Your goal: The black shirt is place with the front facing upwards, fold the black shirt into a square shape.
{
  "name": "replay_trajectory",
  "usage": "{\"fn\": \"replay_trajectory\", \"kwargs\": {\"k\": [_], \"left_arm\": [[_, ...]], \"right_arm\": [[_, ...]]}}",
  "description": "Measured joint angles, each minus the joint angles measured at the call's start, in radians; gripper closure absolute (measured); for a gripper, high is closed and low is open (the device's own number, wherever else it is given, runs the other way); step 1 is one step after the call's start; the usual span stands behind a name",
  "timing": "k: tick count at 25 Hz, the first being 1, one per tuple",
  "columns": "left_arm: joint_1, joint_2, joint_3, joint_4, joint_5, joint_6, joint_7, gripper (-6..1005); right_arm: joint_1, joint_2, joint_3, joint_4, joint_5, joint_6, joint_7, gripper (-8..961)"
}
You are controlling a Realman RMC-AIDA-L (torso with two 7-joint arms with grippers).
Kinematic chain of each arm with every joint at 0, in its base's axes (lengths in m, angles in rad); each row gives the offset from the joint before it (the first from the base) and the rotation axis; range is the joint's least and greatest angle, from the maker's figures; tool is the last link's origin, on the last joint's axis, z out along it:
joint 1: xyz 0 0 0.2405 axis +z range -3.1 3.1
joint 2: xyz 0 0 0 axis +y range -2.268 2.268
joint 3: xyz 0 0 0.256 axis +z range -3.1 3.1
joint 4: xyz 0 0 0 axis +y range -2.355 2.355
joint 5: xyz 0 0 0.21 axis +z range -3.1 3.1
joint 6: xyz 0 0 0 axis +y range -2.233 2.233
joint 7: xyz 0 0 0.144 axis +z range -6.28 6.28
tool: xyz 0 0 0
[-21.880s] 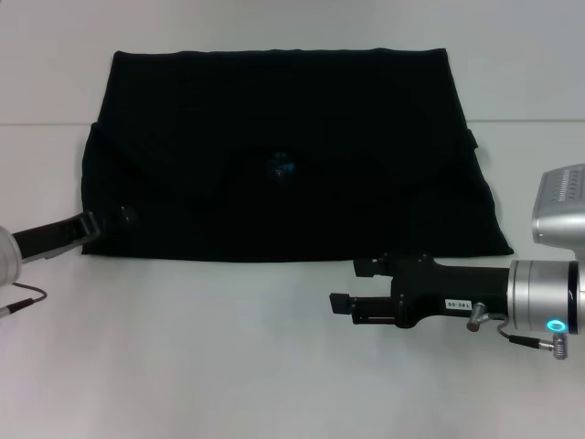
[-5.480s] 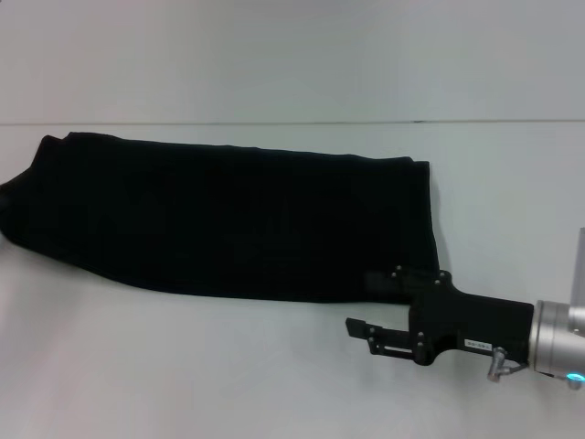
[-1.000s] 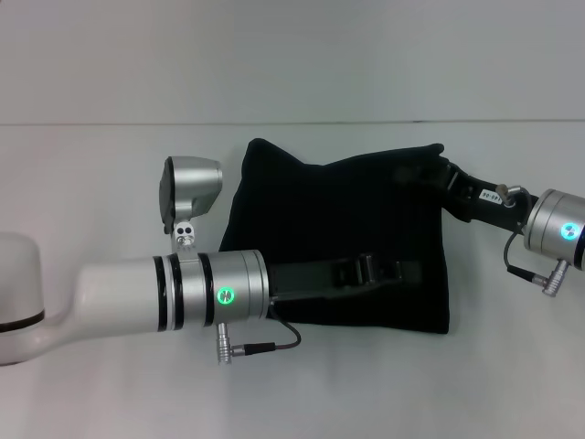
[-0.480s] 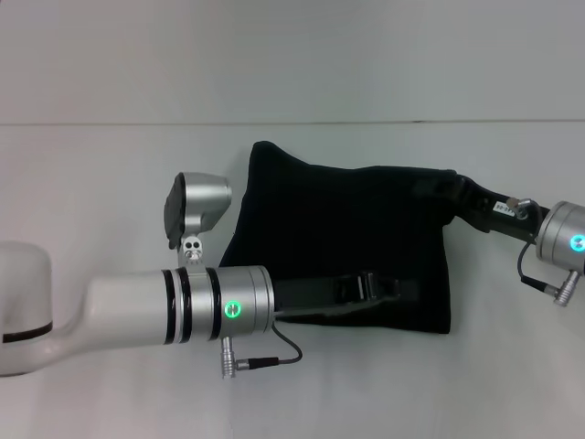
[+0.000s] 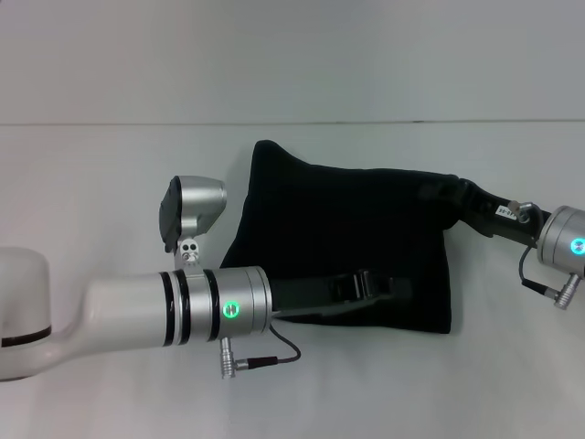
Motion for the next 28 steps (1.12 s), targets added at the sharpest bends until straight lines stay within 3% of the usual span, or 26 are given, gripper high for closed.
{"fn": "replay_trajectory", "kwargs": {"k": [11,16,21,28], "left_arm": [[0.014,0.0,-0.002,-0.011,-0.07,0.022,0.011,857],[0.025,0.0,-0.002,-0.009,-0.08,0.041,0.029,853],[0.035,0.0,-0.002,0.012,-0.091,0.088,0.034,626],[0.1,0.009,-0.002,0.137,-0.095,0.21,0.034,378]], "right_arm": [[-0.002,-0.003,0.002,-0.005,0.004,-0.025,-0.005,765],[-0.006,-0.006,0.006,-0.006,0.004,-0.043,-0.004,574],[-0.025,-0.016,0.004,-0.009,0.003,-0.098,0.001,369],[-0.089,-0.045,0.012,-0.011,0.005,-0.138,0.007,128]]}}
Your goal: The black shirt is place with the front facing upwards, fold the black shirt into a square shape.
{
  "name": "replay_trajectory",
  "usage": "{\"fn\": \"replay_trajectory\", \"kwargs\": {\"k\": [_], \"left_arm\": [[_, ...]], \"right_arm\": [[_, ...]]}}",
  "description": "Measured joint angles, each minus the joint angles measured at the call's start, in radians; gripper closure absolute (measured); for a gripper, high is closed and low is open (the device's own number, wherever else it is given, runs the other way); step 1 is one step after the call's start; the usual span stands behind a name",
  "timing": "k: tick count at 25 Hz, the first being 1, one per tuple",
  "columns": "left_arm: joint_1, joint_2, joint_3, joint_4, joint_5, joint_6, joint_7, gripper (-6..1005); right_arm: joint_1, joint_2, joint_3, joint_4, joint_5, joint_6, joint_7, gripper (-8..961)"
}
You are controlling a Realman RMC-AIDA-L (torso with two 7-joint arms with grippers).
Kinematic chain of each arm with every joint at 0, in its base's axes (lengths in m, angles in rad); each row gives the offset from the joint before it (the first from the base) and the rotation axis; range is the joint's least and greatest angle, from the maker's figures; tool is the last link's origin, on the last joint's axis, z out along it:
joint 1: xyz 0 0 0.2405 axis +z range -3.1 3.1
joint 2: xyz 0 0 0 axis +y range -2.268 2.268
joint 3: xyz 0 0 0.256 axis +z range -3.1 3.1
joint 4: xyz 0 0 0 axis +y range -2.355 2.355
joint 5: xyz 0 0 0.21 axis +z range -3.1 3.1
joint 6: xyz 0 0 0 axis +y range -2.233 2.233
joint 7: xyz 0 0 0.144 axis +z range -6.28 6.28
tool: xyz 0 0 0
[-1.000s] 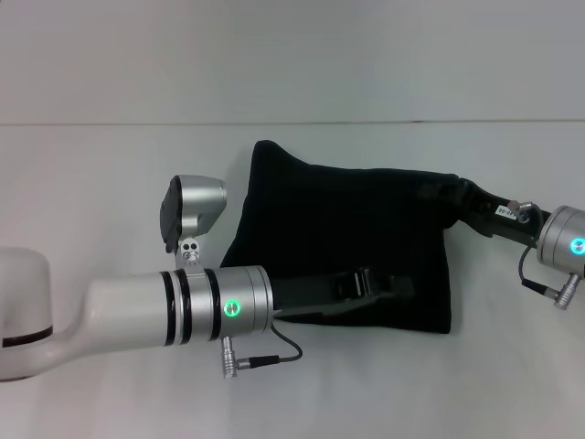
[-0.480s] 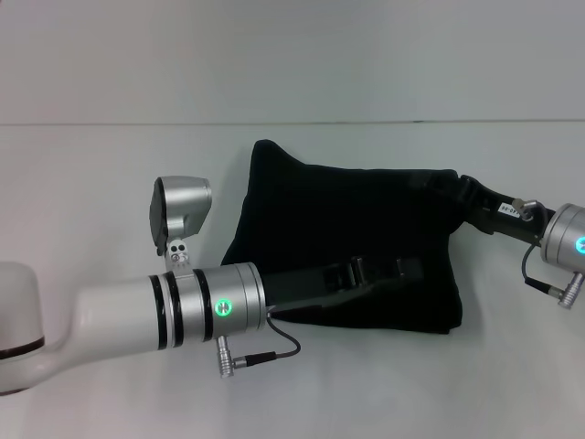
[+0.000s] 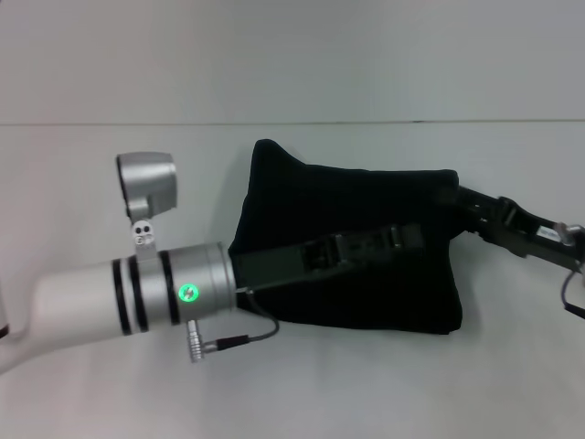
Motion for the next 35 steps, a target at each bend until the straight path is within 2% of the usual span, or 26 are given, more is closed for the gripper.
{"fn": "replay_trajectory", "kwargs": {"k": [5,7,11,14,17,20,24,29,35], "left_arm": [[0.045,0.003,-0.008,0.07,0.003,0.031,-0.032,172],[0.06,0.006,-0.028,0.086,0.008,0.049,-0.046,91],[0.089,0.025,-0.052,0.13,0.024,0.107,-0.068,91],[0.112,0.04,-0.076,0.162,0.036,0.138,-0.069,91],[0.123,0.044,-0.089,0.182,0.056,0.14,-0.07,90],[0.132,0.049,-0.133,0.194,0.11,0.13,-0.064,90],[0.137,0.051,-0.153,0.194,0.129,0.125,-0.061,90],[0.151,0.052,-0.163,0.196,0.13,0.124,-0.064,91],[0.157,0.055,-0.17,0.201,0.139,0.129,-0.069,90]], "right_arm": [[-0.057,-0.019,0.028,-0.032,0.002,-0.074,-0.026,131],[-0.084,-0.019,0.056,-0.07,0.007,-0.134,-0.085,133],[-0.106,0.0,0.116,-0.112,0.061,-0.302,-0.372,136],[-0.087,0.026,0.119,-0.114,0.079,-0.34,-0.566,139],[-0.032,0.05,0.096,-0.089,0.069,-0.31,-0.734,144],[0.044,0.051,0.035,-0.016,0.061,-0.213,-0.842,146],[0.106,0.054,-0.047,0.035,0.061,-0.052,-0.884,146],[0.129,0.056,-0.102,0.087,0.061,0.087,-0.884,146],[0.11,0.052,-0.101,0.112,0.065,0.147,-0.883,146]]}}
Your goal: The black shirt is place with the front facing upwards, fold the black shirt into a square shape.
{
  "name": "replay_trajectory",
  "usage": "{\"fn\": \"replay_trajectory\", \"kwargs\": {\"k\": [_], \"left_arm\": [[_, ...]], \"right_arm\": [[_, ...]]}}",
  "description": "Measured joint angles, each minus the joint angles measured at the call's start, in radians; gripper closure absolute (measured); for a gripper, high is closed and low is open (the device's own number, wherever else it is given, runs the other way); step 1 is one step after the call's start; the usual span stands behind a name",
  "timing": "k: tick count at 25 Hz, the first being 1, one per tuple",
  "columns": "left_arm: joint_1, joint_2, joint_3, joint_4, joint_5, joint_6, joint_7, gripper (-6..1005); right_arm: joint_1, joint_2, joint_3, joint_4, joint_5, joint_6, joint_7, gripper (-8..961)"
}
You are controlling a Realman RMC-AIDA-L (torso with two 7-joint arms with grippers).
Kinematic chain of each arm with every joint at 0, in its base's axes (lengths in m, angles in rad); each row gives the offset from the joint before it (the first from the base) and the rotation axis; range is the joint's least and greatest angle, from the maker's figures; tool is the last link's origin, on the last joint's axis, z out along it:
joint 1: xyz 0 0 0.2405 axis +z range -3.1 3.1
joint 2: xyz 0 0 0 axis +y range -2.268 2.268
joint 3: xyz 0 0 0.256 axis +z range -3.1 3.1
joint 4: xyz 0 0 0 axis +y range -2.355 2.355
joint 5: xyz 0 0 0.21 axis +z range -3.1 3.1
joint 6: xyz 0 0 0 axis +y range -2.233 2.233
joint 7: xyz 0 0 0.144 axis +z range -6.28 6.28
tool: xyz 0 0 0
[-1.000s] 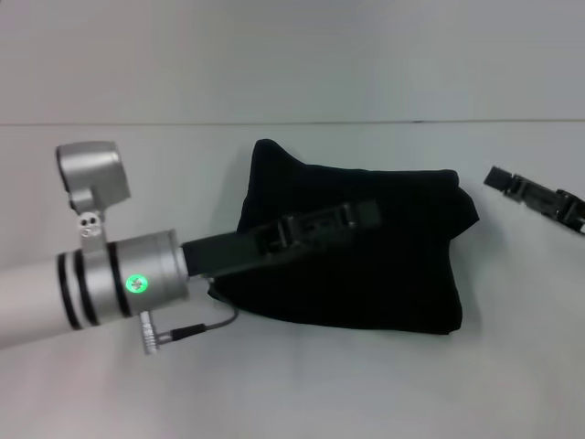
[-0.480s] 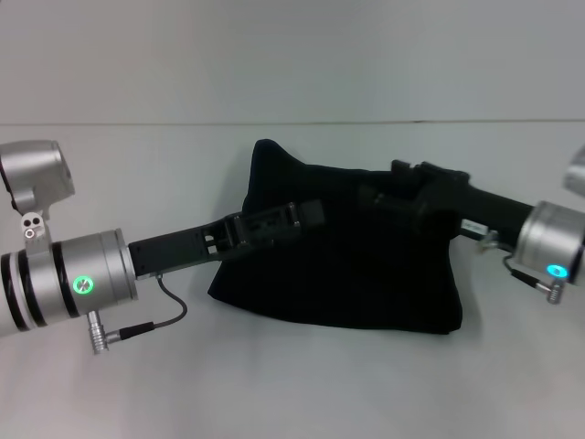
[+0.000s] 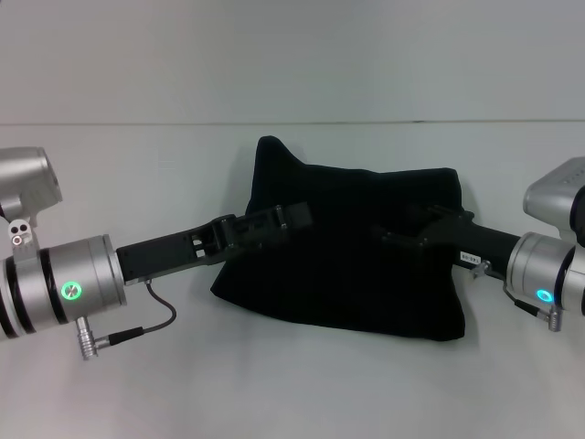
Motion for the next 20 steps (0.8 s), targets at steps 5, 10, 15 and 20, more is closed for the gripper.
{"fn": "replay_trajectory", "kwargs": {"k": [5,10,15,20], "left_arm": [[0.0,0.0,0.0,0.001,0.004,-0.002,-0.001,90],[-0.001,0.002,-0.016,0.001,0.006,-0.008,-0.001,91],[0.0,0.005,-0.038,0.001,0.015,-0.008,-0.001,91],[-0.001,0.005,-0.04,-0.004,0.016,-0.008,-0.001,91]], "right_arm": [[-0.014,-0.002,0.003,-0.003,0.002,-0.002,0.012,146],[-0.058,-0.002,0.02,-0.074,0.027,-0.123,0.003,146],[-0.076,-0.003,0.03,-0.108,0.127,-0.114,-0.002,146],[0.009,0.003,0.008,-0.028,0.136,0.075,-0.002,146]]}}
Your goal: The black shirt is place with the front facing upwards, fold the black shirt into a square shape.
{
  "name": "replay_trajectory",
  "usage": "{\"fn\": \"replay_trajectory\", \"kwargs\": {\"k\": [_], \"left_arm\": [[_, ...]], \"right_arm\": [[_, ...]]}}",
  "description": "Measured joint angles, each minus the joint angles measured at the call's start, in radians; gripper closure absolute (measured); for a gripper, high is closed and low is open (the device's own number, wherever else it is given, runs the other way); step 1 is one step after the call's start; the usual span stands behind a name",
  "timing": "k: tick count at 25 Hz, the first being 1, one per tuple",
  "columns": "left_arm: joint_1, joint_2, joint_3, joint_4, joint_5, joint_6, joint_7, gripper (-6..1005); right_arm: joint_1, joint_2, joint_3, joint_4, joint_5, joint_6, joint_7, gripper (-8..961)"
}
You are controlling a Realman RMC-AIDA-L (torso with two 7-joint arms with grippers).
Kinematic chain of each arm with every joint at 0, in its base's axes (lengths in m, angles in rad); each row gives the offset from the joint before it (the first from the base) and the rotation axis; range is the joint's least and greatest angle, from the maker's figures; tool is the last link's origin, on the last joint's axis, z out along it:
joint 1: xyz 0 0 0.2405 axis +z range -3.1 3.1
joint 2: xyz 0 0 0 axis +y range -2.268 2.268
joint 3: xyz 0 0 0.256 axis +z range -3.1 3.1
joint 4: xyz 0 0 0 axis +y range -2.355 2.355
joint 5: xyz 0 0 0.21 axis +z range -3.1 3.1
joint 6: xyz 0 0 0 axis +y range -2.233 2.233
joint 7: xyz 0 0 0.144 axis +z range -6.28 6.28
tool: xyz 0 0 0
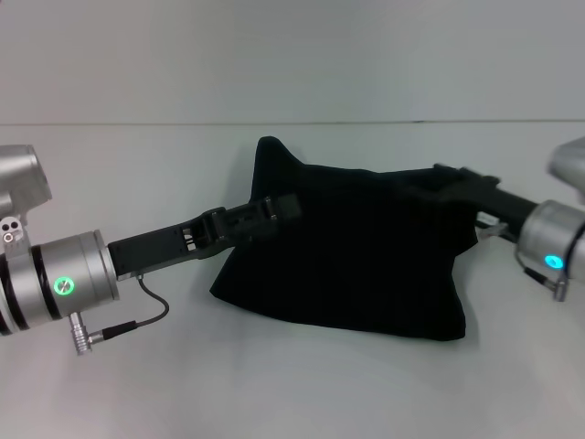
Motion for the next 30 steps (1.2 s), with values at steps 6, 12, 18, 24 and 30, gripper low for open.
{"fn": "replay_trajectory", "kwargs": {"k": [6,12,18,24,30], "left_arm": [[0.001,0.0,0.0,-0.001,0.0,0.001,-0.011,91],[0.001,0.0,0.0,0.001,0.003,0.008,-0.013,90],[0.0,0.006,-0.004,0.011,0.061,0.005,-0.097,90],[0.004,0.022,-0.057,0.064,0.201,0.007,-0.269,91],[0.01,0.043,-0.08,0.14,0.315,-0.044,-0.343,90]], "right_arm": [[0.059,0.006,-0.095,0.068,-0.002,0.155,0.0,146],[0.04,0.004,-0.091,0.058,0.01,0.124,0.007,146],[-0.043,-0.002,-0.09,-0.023,0.059,-0.079,-0.019,146],[-0.147,-0.011,-0.1,-0.106,0.019,-0.324,-0.089,146],[-0.195,-0.009,-0.103,-0.103,-0.079,-0.399,-0.177,146]]}}
